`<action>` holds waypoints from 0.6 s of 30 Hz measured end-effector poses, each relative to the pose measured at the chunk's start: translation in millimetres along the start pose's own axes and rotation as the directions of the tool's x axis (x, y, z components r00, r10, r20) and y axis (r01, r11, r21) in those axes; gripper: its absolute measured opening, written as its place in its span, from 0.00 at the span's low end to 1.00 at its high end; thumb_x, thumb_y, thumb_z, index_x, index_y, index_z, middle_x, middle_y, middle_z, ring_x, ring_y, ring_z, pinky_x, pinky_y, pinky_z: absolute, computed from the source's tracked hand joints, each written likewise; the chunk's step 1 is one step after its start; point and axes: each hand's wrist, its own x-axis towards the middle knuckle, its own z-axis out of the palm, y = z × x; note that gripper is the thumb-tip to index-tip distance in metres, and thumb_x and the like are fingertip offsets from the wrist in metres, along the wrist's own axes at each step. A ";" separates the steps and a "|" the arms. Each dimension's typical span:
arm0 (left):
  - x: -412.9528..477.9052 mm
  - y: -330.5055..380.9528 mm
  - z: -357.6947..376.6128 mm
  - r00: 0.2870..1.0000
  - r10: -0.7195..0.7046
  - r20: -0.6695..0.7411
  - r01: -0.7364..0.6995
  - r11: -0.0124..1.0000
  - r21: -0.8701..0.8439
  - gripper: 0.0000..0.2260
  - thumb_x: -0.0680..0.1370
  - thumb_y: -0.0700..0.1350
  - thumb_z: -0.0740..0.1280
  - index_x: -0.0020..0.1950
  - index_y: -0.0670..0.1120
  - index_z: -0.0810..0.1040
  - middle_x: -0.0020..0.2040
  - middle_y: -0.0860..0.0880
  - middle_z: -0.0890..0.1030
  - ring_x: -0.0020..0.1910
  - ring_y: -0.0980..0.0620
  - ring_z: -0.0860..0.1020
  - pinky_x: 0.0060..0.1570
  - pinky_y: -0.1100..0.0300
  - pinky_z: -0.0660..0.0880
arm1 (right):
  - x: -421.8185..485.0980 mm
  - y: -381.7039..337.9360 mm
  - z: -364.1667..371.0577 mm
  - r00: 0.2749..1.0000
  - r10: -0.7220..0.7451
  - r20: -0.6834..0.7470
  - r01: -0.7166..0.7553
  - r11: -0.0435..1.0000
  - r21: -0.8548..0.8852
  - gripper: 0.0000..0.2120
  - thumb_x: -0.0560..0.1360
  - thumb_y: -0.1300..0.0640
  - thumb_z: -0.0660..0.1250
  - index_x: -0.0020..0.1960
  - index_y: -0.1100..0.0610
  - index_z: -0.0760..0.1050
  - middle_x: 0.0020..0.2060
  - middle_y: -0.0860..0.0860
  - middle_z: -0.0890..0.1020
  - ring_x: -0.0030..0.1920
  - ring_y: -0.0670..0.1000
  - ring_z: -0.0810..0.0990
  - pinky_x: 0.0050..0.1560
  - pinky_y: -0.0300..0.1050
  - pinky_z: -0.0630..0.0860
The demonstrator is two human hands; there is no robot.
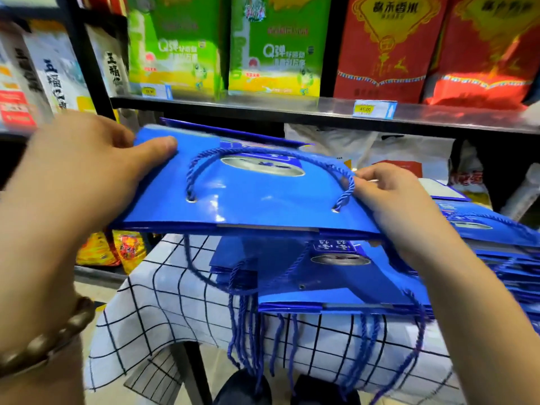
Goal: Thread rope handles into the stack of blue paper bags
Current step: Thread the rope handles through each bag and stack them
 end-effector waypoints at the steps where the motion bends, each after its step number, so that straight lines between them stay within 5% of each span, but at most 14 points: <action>1: 4.0 6.6 10.5 0.999 0.038 -0.022 -0.038 0.999 0.001 0.25 0.67 0.64 0.68 0.33 0.40 0.76 0.32 0.37 0.79 0.33 0.38 0.78 0.36 0.45 0.75 | 1.9 1.3 -12.1 1.000 -0.003 -0.029 0.003 1.000 -0.015 0.07 0.75 0.56 0.65 0.38 0.56 0.73 0.34 0.57 0.78 0.32 0.52 0.75 0.27 0.43 0.69; 6: 7.2 46.8 77.0 0.993 0.049 0.105 -0.055 0.997 0.052 0.22 0.74 0.57 0.65 0.33 0.38 0.73 0.30 0.42 0.73 0.33 0.41 0.71 0.31 0.53 0.60 | 13.1 26.9 -80.4 0.988 0.005 -0.155 -0.022 0.994 -0.107 0.08 0.73 0.55 0.68 0.38 0.58 0.75 0.34 0.57 0.79 0.31 0.48 0.75 0.32 0.45 0.71; 9: 10.7 69.7 120.4 0.978 0.065 0.200 -0.069 0.997 0.015 0.22 0.75 0.57 0.64 0.31 0.42 0.66 0.30 0.45 0.69 0.36 0.42 0.69 0.33 0.54 0.56 | 12.8 41.3 -118.0 0.976 0.031 -0.218 -0.070 0.982 -0.175 0.05 0.74 0.58 0.67 0.43 0.61 0.76 0.31 0.55 0.77 0.24 0.39 0.73 0.27 0.32 0.70; 14: 7.9 112.6 172.9 0.916 0.186 0.355 -0.232 0.968 0.091 0.20 0.77 0.59 0.60 0.48 0.41 0.73 0.54 0.38 0.77 0.54 0.39 0.74 0.42 0.54 0.65 | 9.1 63.0 -164.7 0.965 0.089 -0.247 -0.165 0.937 -0.308 0.05 0.75 0.61 0.65 0.41 0.61 0.76 0.33 0.56 0.77 0.27 0.43 0.74 0.22 0.26 0.66; 16: 5.3 126.8 186.8 0.875 0.201 0.440 -0.274 0.956 0.108 0.22 0.77 0.60 0.59 0.53 0.41 0.74 0.57 0.39 0.77 0.56 0.40 0.74 0.43 0.55 0.66 | 8.5 70.5 -180.2 0.955 0.112 -0.274 -0.209 0.911 -0.357 0.07 0.74 0.62 0.66 0.38 0.59 0.77 0.32 0.57 0.77 0.22 0.40 0.73 0.23 0.28 0.66; 18: 1.2 136.5 199.3 0.821 0.204 0.532 -0.323 0.936 0.140 0.21 0.78 0.61 0.57 0.52 0.43 0.74 0.57 0.41 0.77 0.53 0.41 0.74 0.43 0.55 0.65 | 9.9 79.9 -194.8 0.947 0.136 -0.290 -0.257 0.864 -0.433 0.09 0.74 0.60 0.67 0.35 0.57 0.80 0.35 0.61 0.79 0.28 0.46 0.75 0.31 0.43 0.70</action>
